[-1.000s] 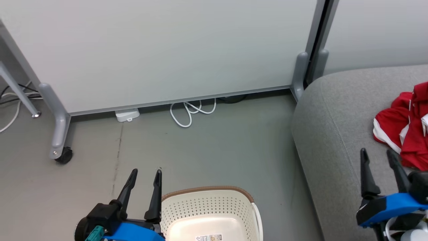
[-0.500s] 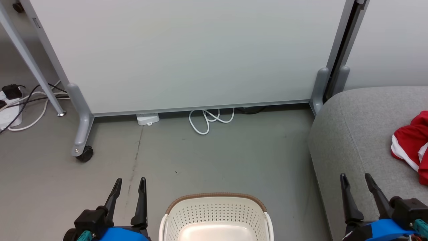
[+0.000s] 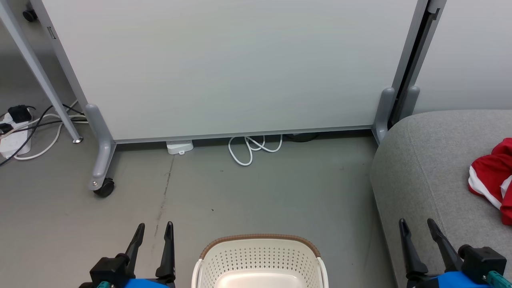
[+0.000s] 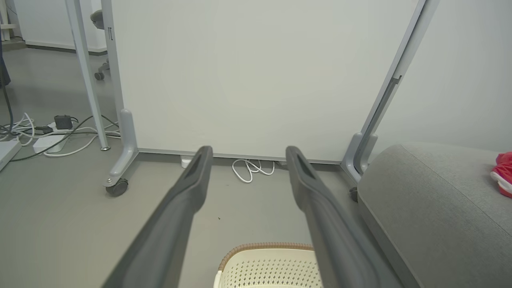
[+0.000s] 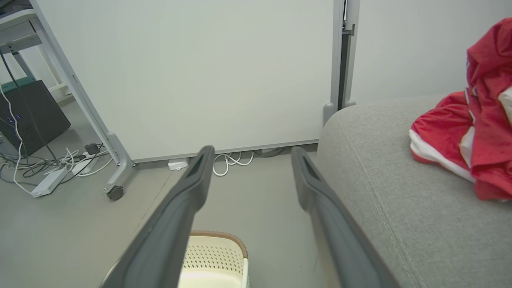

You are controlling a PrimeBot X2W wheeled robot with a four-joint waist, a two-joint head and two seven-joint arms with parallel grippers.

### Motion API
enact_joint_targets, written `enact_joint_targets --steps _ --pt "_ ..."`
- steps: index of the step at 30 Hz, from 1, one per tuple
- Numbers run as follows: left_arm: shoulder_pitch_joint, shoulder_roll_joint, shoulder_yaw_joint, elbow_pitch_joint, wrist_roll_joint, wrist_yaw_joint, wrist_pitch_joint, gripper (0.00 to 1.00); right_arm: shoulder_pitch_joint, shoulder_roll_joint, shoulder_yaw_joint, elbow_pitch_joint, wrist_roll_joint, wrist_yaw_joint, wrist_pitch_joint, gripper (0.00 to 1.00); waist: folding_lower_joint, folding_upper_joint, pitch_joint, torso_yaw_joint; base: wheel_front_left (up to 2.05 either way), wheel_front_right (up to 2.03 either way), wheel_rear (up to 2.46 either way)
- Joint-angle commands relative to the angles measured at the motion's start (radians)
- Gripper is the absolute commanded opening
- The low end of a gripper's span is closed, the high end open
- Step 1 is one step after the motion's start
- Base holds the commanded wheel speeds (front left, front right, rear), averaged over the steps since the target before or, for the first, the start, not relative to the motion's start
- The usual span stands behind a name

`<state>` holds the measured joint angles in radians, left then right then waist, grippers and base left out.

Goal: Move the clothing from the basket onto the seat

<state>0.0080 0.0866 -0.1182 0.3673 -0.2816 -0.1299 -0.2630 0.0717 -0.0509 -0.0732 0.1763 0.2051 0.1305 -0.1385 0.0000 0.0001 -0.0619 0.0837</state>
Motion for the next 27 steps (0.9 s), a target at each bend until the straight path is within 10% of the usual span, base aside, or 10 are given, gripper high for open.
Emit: enact_joint_targets --steps 1,14,15,27 --pt "-0.001 0.003 -0.005 0.004 0.001 -0.001 -0.002 1.00 0.016 0.001 0.002 0.003 0.003 0.001 -0.007 1.00 0.0000 -0.0001 0.001 0.000 0.00 0.00 0.00" --pt "-0.006 0.002 -0.017 0.015 0.000 -0.001 -0.002 1.00 0.012 0.001 0.003 0.013 0.013 0.001 -0.006 1.00 0.0000 -0.0001 0.008 -0.001 0.00 0.00 0.00" --pt "0.000 0.001 -0.019 0.014 -0.001 0.000 0.000 0.00 0.000 0.000 0.002 0.012 0.011 0.000 -0.004 0.00 0.0000 -0.0001 0.008 -0.001 0.00 0.00 0.00" --pt "0.070 -0.005 -0.025 0.114 -0.003 0.000 0.008 0.00 0.021 0.010 0.002 0.125 0.011 0.000 0.005 0.00 0.0003 -0.0001 0.010 -0.001 0.00 0.00 0.00"
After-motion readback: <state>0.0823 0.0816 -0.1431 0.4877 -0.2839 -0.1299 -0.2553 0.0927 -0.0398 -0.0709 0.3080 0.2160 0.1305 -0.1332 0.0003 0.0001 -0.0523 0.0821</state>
